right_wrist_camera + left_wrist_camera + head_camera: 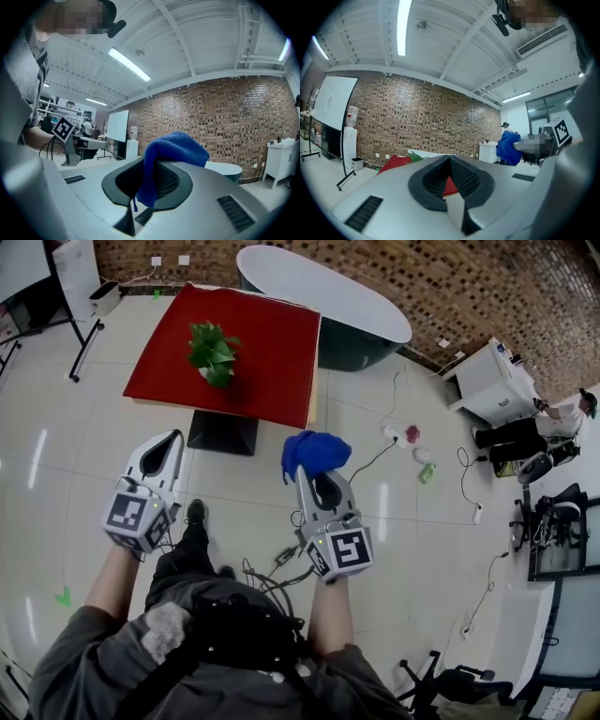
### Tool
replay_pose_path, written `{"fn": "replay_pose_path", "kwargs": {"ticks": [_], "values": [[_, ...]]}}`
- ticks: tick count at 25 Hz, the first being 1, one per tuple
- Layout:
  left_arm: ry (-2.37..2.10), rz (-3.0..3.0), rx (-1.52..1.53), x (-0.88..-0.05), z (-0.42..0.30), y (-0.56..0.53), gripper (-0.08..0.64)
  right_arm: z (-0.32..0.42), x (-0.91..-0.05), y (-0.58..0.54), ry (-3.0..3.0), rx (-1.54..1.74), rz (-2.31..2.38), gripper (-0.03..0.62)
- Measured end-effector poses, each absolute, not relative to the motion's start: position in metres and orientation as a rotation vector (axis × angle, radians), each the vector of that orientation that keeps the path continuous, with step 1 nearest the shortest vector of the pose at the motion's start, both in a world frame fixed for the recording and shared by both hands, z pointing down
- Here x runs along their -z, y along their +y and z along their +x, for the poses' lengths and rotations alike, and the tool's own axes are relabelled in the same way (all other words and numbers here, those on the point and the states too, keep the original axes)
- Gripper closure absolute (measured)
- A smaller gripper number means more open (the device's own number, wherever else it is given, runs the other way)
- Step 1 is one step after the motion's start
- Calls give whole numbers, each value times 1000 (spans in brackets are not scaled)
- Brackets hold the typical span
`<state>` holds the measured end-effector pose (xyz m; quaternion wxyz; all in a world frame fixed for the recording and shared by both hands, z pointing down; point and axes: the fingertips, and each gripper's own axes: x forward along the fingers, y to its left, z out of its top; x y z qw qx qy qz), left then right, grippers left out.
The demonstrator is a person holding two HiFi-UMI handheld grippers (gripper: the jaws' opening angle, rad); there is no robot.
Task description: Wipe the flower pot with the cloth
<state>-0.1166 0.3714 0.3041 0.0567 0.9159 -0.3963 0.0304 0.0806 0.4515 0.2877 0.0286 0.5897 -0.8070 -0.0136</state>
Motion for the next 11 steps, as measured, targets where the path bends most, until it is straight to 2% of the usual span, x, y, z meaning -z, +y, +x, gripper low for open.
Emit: {"fn": "replay_pose_path", "kwargs": {"ticks": [11], "values": [[-1233,2811,-83,-272,-122,525,549,59,-271,598,-2547,84,1741,529]]}}
